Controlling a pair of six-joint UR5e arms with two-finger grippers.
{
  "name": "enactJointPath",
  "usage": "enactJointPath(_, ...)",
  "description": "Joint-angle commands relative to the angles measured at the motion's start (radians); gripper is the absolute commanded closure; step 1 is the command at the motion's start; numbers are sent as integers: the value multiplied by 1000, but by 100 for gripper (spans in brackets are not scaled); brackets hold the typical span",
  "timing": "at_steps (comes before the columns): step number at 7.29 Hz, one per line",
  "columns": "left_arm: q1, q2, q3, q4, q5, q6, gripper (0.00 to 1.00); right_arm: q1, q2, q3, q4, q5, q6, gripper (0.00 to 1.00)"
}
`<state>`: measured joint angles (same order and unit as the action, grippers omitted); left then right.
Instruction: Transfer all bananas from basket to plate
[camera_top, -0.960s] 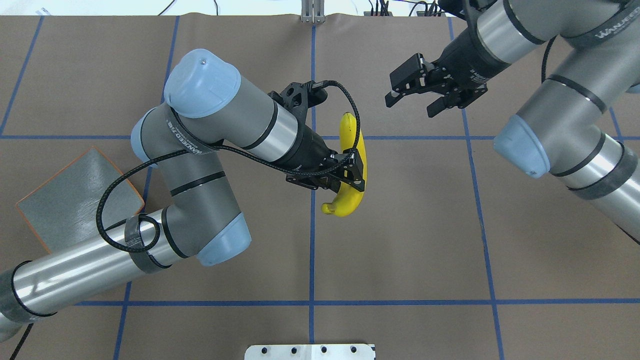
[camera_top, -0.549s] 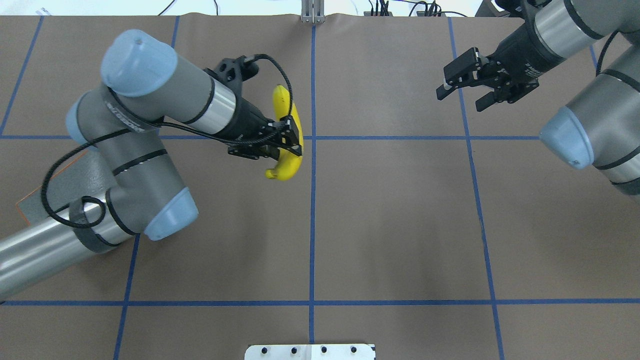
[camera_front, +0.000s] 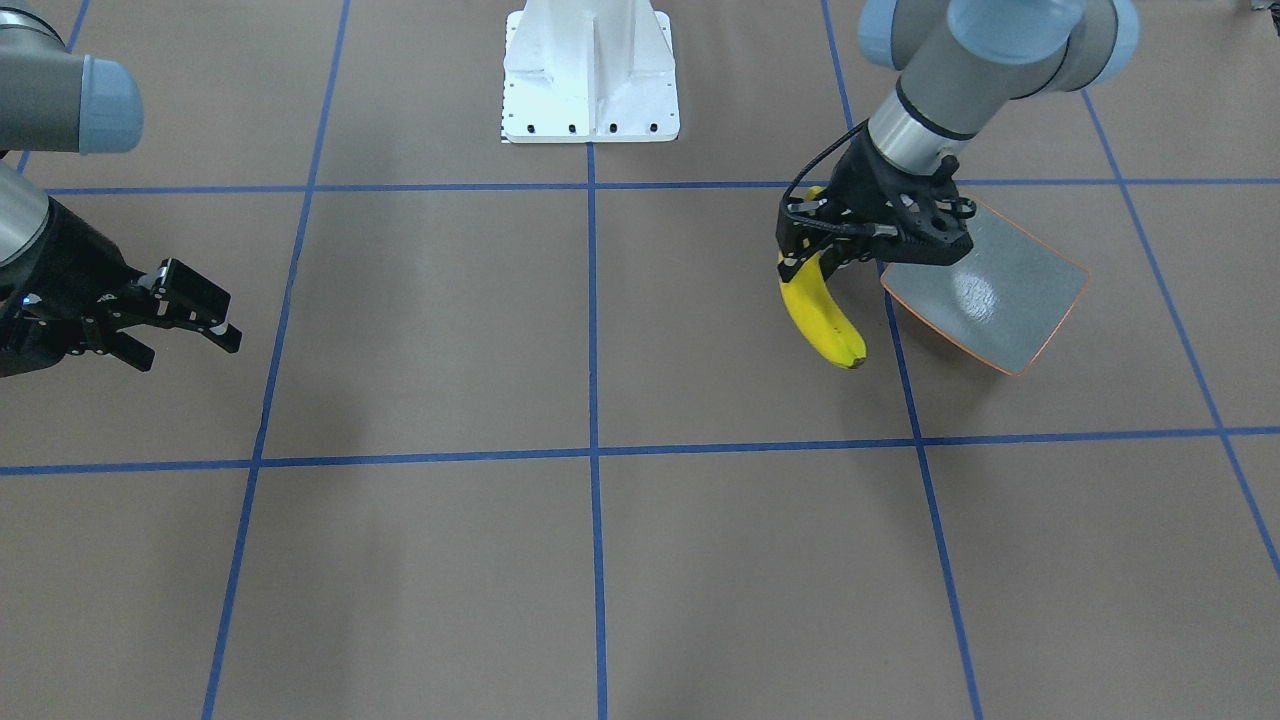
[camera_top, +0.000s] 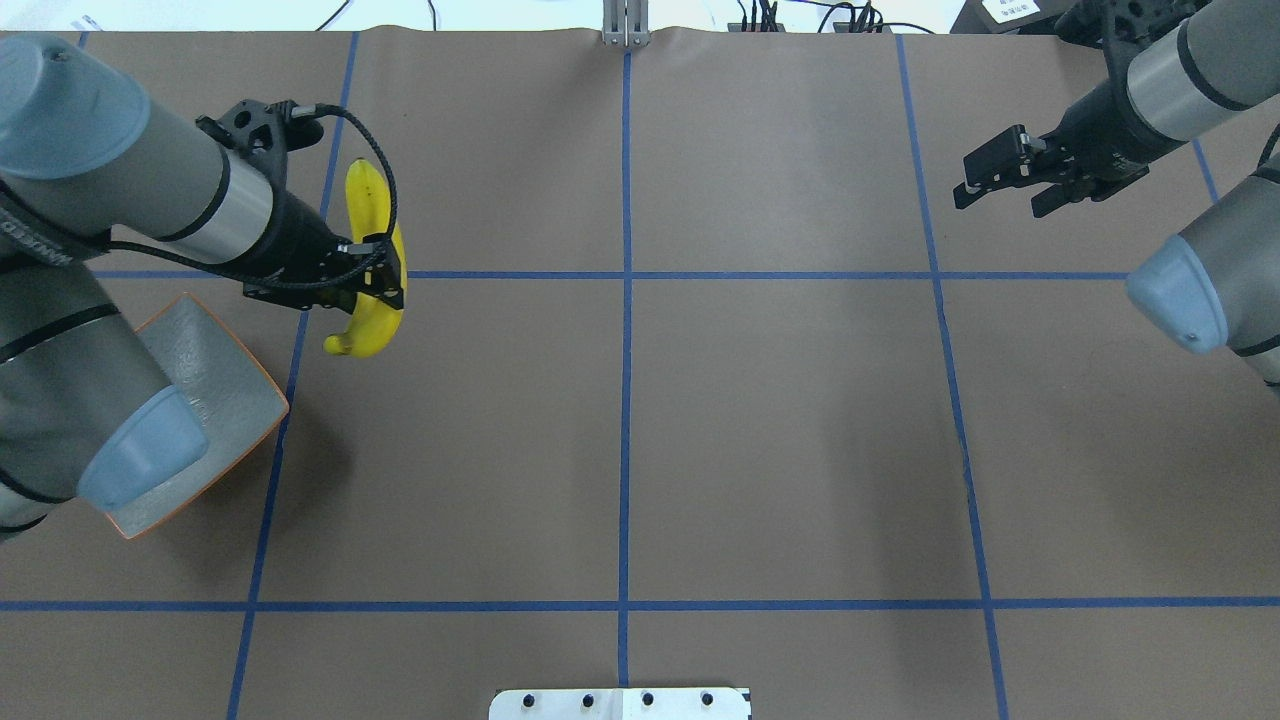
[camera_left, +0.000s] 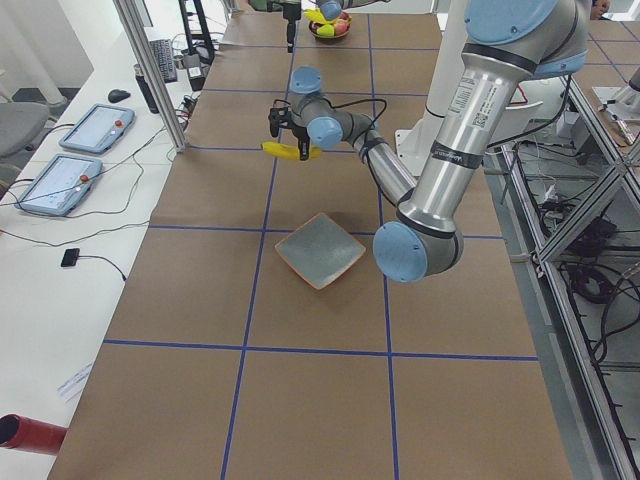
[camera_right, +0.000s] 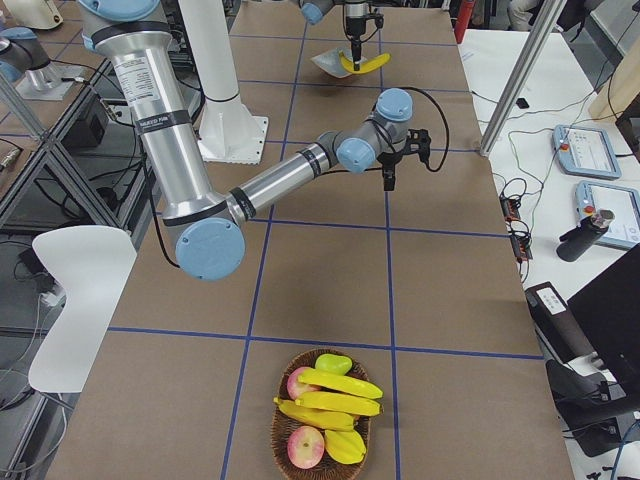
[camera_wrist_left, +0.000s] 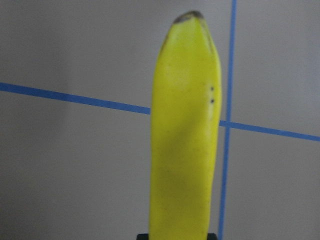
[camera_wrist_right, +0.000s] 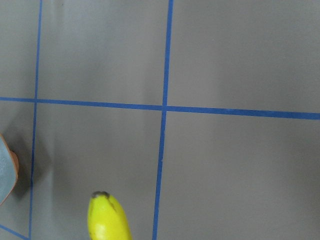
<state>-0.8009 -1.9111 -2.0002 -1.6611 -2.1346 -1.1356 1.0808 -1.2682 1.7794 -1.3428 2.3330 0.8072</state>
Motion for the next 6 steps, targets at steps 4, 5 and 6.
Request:
enactJointPath(4, 58, 357, -117, 136, 65, 206, 100, 2, -45, -31, -1, -60, -51, 0)
enactJointPath(5, 65, 351, -71, 136, 67, 235, 100, 2, -43, -34, -1, -58, -51, 0)
enactJointPath(6, 72, 333, -11, 135, 70, 241, 100, 4, -40, -34, 1, -58, -51, 0)
